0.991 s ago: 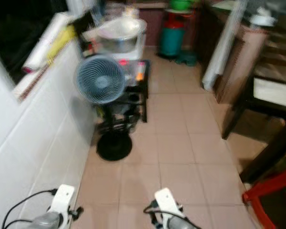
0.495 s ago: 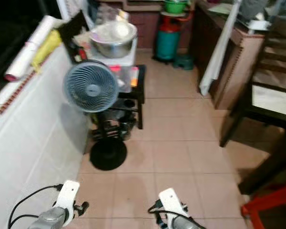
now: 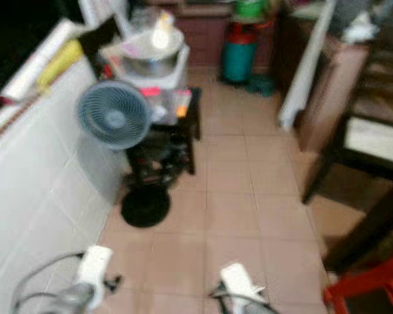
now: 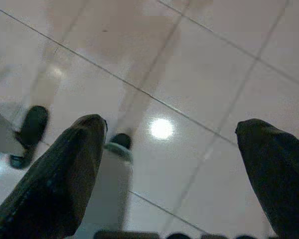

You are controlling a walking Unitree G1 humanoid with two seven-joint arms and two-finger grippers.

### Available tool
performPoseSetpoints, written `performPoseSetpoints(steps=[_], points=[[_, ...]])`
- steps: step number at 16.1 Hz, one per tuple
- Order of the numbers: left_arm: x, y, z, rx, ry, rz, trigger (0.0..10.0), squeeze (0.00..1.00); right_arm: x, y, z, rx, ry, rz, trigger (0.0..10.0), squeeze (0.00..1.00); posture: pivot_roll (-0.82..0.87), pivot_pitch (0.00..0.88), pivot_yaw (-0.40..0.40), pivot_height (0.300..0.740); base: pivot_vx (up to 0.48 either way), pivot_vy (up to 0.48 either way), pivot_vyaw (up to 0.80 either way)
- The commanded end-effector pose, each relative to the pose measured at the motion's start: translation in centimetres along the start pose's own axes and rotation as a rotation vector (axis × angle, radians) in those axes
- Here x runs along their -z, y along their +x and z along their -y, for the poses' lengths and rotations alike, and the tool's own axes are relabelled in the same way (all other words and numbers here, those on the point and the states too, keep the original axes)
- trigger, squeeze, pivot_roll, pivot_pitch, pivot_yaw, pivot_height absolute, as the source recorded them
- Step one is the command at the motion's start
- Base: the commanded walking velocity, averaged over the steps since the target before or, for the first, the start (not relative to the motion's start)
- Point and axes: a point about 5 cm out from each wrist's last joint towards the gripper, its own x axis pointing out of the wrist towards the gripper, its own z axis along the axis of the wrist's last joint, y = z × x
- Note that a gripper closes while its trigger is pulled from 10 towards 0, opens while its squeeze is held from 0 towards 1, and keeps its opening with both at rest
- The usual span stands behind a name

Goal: Setting the table

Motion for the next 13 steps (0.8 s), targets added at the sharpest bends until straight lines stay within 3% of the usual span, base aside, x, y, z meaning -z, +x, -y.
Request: performPoseSetpoints(steps=[1, 3, 7, 13], points=[[0.46, -0.17, -0.91, -0.023, 0.007, -0.019, 10.0, 0.00, -0.14, 0.09, -0.62, -0.020, 0.000, 0.001, 10.0, 0.00, -0.04, 0.000, 0.023, 0.740, 0.000, 0.000, 0.80], [0.53, -0.18, -0.94, -0.025, 0.011, -0.026, 10.0, 0.00, -0.16, 0.11, -0.72, -0.020, 0.005, 0.001, 10.0, 0.00, -0.04, 0.000, 0.026, 0.740, 0.000, 0.000, 0.66], [0.72, -0.19, -0.95, -0.023, 0.015, -0.042, 10.0, 0.00, 0.04, 0.09, -0.81, -0.007, 0.030, -0.008, 10.0, 0.00, -0.03, 0.000, 0.026, 0.740, 0.000, 0.000, 0.00], [0.71, -0.23, -0.95, -0.024, -0.087, -0.013, 10.0, 0.00, -0.89, 0.34, -0.53, 0.039, 0.221, 0.007, 10.0, 0.00, -0.01, 0.000, 0.021, 0.740, 0.000, 0.000, 0.00]])
